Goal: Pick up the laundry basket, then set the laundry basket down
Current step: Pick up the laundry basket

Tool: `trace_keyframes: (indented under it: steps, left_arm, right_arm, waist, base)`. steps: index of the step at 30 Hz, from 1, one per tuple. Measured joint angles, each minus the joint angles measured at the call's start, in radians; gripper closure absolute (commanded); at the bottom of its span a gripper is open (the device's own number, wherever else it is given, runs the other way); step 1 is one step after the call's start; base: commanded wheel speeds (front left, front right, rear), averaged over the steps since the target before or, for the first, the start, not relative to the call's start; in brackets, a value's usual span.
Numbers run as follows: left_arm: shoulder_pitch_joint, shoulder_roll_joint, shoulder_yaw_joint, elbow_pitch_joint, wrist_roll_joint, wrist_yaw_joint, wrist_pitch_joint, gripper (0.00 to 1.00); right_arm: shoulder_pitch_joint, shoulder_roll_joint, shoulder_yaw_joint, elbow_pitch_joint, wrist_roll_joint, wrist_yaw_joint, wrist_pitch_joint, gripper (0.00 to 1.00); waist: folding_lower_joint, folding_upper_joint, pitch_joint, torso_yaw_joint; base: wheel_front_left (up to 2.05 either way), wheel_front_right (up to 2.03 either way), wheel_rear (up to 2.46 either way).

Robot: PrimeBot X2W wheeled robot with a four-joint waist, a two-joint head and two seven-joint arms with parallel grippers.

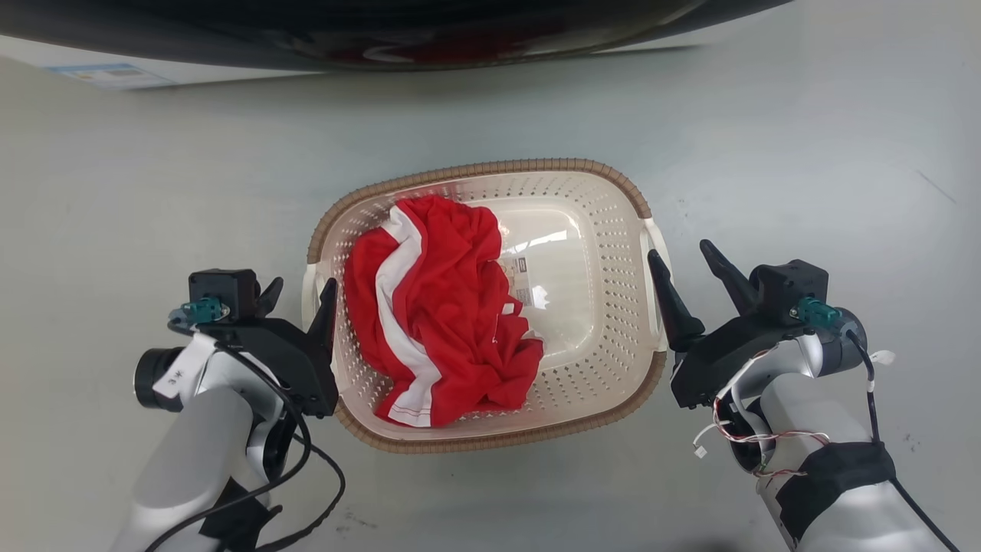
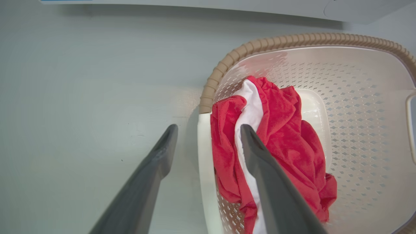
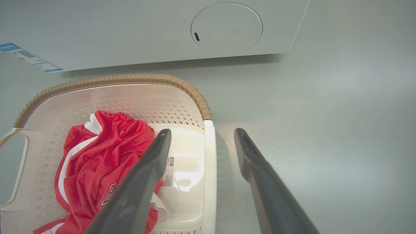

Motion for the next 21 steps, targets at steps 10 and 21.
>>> trace_keyframes:
  steps: [10, 21]
  left_arm:
    - [-0.051, -0.001, -0.005, 0.085, -0.016, -0.035, 0.014, 0.00]
    - [-0.113, -0.008, -0.018, 0.156, -0.037, -0.044, 0.021, 0.00]
  right_arm:
    - [-0.037, 0.003, 0.014, 0.076, 0.000, 0.001, -0.005, 0.00]
    - [-0.104, 0.009, 0.039, 0.152, 0.002, 0.010, -0.005, 0.00]
  waist:
    - [0.0000, 0.0000, 0.063, -0.005]
    - [0.0000, 0.0000, 0.110, -0.001]
  base:
    - [0.00, 0.00, 0.00]
    - [0.00, 0.00, 0.00]
